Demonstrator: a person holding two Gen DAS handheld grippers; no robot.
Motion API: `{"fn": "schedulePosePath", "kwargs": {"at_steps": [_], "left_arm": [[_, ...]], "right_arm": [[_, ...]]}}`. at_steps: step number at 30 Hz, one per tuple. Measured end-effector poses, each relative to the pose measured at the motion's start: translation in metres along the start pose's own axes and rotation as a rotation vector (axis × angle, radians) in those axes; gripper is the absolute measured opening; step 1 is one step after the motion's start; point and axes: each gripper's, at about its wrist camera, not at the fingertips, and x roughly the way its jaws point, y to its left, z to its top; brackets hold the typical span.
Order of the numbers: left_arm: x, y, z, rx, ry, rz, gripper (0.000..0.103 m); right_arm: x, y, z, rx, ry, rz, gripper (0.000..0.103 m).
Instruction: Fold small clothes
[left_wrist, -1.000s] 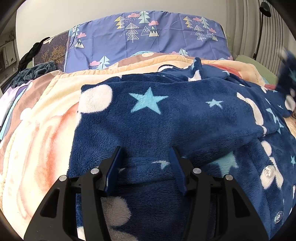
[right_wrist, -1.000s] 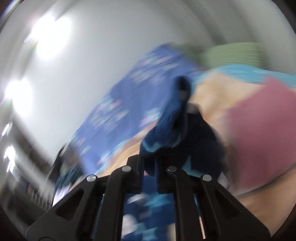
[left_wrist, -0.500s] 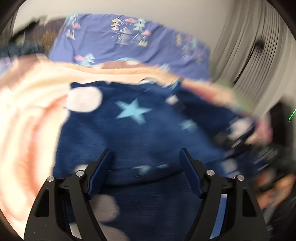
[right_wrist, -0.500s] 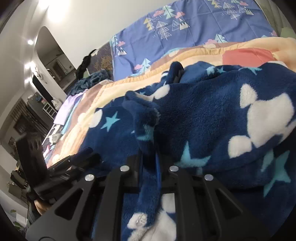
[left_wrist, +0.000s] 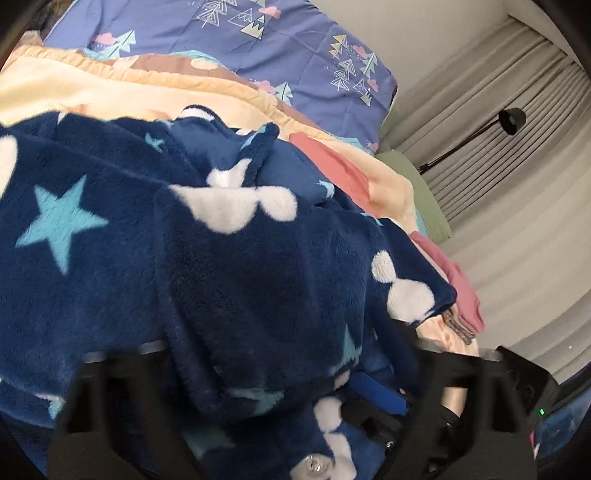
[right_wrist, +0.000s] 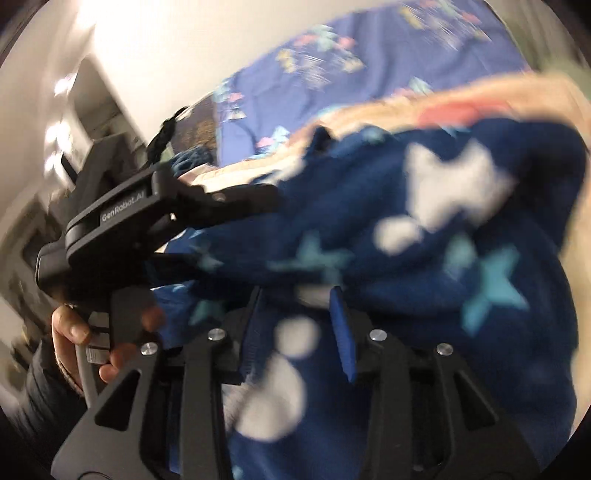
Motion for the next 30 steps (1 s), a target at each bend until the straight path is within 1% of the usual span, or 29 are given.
{"fn": "schedulePosePath", "kwargs": {"at_steps": [1,2,3,5,8,11,12,14,16,19,20,22,23,24,25,26,28,29,30], "left_arm": [[0.002,-0.003,0.001,0.015,0.012,0.013,0.032],[0.001,-0.006,0.004,0.039,0.018,0.026,0.015],[-0.006,-0.013,0.007,0.065,0.002,0.039,0.012],[-0.028,-0.02,0.013,0.106,-0.058,0.046,0.01],[-0.075,-0.035,0.025,0.165,-0.166,0.036,0.01],[-0.122,-0.04,0.03,0.23,-0.275,0.087,0.01],[-0.138,-0.036,0.026,0.248,-0.314,0.112,0.01],[-0.155,-0.022,0.019,0.263,-0.366,0.151,0.01],[-0.162,0.0,0.012,0.237,-0.381,0.18,0.011],[-0.151,0.047,0.008,0.103,-0.346,0.199,0.011],[-0.146,0.061,0.007,0.039,-0.326,0.182,0.01],[-0.144,0.068,0.006,-0.006,-0.321,0.131,0.01],[-0.145,0.065,0.009,0.0,-0.329,0.113,0.01],[-0.145,0.059,0.012,0.015,-0.336,0.103,0.01],[-0.146,0.055,0.013,0.024,-0.339,0.095,0.01],[-0.146,0.044,0.019,0.03,-0.344,0.077,0.01],[-0.146,0.027,0.029,0.023,-0.35,0.045,0.009],[-0.148,0.015,0.037,0.018,-0.356,0.025,0.009],[-0.152,-0.002,0.046,0.026,-0.37,0.002,0.008]], "right_arm": [[-0.003,-0.012,0.0,0.051,-0.005,0.007,0.036],[-0.006,-0.024,0.001,0.11,-0.014,0.022,0.035],[-0.007,-0.035,0.002,0.163,-0.017,0.039,0.033],[-0.004,-0.044,0.002,0.212,-0.011,0.058,0.031],[-0.005,-0.04,0.001,0.188,-0.012,0.027,0.03],[-0.004,-0.036,-0.001,0.168,-0.009,0.005,0.031],[-0.004,-0.037,-0.001,0.171,-0.009,0.007,0.031],[-0.003,-0.036,0.0,0.174,-0.008,0.009,0.031],[-0.002,-0.036,-0.001,0.169,-0.004,0.001,0.031],[0.0,-0.031,0.0,0.156,-0.009,-0.016,0.031],[0.0,-0.028,0.001,0.15,-0.016,-0.021,0.031],[-0.002,-0.024,0.001,0.137,-0.034,-0.012,0.031],[-0.002,-0.02,0.003,0.115,-0.038,0.014,0.03],[0.0,-0.014,0.007,0.093,-0.033,0.022,0.021],[0.005,-0.007,0.013,0.067,-0.029,0.007,0.016],[0.012,-0.002,0.019,0.047,-0.02,-0.017,0.014],[0.025,0.0,0.032,0.052,0.006,-0.072,0.011],[0.03,-0.003,0.039,0.073,0.003,-0.122,0.009],[0.03,-0.007,0.045,0.086,-0.038,-0.198,0.004]]}}
